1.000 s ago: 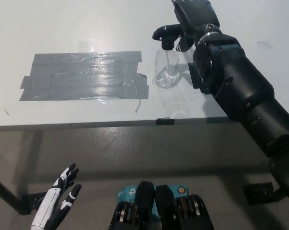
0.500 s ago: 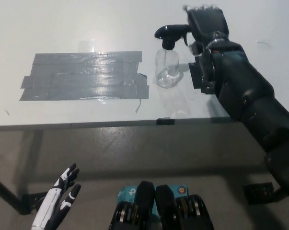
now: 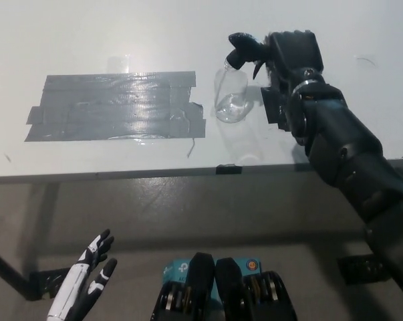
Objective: The robot grabs the black lid of the spray bottle on the desk and places it on the black area of the desk
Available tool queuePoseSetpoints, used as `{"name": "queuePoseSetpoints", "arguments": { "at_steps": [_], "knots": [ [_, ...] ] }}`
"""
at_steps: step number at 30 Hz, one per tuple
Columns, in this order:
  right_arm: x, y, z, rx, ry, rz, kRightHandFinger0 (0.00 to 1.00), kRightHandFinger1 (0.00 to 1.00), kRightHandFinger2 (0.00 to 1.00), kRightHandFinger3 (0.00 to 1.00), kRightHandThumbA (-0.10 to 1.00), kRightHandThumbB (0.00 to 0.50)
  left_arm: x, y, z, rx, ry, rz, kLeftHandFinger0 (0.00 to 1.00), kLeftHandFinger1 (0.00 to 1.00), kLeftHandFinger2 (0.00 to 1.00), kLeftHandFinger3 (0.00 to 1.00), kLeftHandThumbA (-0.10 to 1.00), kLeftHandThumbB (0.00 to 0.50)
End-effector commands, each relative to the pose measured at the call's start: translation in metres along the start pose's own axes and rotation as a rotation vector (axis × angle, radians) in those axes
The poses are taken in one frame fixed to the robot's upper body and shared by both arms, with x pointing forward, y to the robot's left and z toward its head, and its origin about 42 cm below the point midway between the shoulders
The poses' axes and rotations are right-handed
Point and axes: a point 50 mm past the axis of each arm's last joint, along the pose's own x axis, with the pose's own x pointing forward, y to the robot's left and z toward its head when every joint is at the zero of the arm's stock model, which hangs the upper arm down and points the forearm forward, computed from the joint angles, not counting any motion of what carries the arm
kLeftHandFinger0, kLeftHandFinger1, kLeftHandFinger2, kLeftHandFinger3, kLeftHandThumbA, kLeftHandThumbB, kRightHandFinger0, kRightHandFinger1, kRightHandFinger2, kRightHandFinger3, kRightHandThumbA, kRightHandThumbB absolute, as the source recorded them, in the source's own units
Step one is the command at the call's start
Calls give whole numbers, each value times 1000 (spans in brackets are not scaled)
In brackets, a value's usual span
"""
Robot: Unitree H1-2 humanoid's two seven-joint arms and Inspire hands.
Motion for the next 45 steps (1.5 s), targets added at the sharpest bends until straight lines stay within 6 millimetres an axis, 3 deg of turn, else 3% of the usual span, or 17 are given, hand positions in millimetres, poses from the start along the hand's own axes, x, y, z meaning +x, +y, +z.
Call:
{"name": "queuePoseSetpoints", "arguments": {
  "at_steps": [1,3,5,9,10,12,16,27,29,30,31,32,33,35,37,40,45],
  "knots": [
    [22,-64,31,154,-118,-249,0,162,381,429,479,221,-1,7,11,55,-57,-13,1000,1000,1000,1000,919,248],
    [22,-64,31,157,-120,-252,0,164,393,458,477,220,-1,7,11,56,-57,-13,1000,1000,1000,1000,920,248],
    [24,-73,35,179,-126,-272,0,190,416,491,562,173,-1,7,12,46,-53,-13,1000,1000,1000,1000,922,258],
    [24,-76,36,183,-128,-280,0,196,417,491,585,169,0,7,12,55,-56,-10,1000,1000,1000,1000,929,258],
    [25,-80,35,195,-124,-296,0,172,413,524,606,80,0,7,12,53,-54,-17,1000,1000,1000,1000,933,245],
    [27,-86,32,218,-122,-307,0,190,444,512,646,29,3,8,13,51,-62,-10,1000,1000,1000,1000,936,260],
    [29,-91,28,237,-117,-309,0,226,495,545,588,1,4,9,13,58,-58,-7,1000,1000,1000,1000,939,262],
    [32,-108,17,237,-119,-351,17,275,578,540,523,0,5,9,13,60,-61,-1,1000,1000,1000,1000,931,252],
    [32,-111,17,259,-107,-374,121,365,656,596,527,28,4,9,13,59,-61,-1,1000,1000,1000,1000,935,252],
    [33,-112,17,264,-90,-364,369,660,939,867,616,73,4,10,14,58,-62,-2,1000,1000,1000,1000,933,247],
    [33,-114,17,270,-67,-347,511,790,1000,876,673,56,5,9,14,57,-62,-2,1000,1000,1000,1000,932,246],
    [33,-118,19,287,-56,-312,958,1000,1000,1000,907,104,5,9,14,56,-63,-3,1000,1000,1000,1000,929,246],
    [30,-124,23,341,-49,-283,1000,1000,1000,1000,1000,195,4,9,14,52,-59,-1,1000,1000,1000,1000,927,249],
    [27,-132,31,468,-60,-245,1000,1000,1000,1000,1000,335,5,10,15,54,-61,3,1000,1000,1000,1000,925,260],
    [23,-141,41,571,-80,-213,1000,1000,1000,1000,1000,408,7,10,16,50,-61,1,1000,1000,1000,1000,924,259],
    [16,-151,57,643,-119,-172,1000,1000,1000,1000,1000,459,7,10,15,50,-65,0,1000,1000,1000,1000,922,255],
    [6,-152,82,673,-128,-82,1000,1000,1000,1000,1000,437,5,9,13,61,-57,1,1000,1000,1000,1000,929,248]
  ]
}}
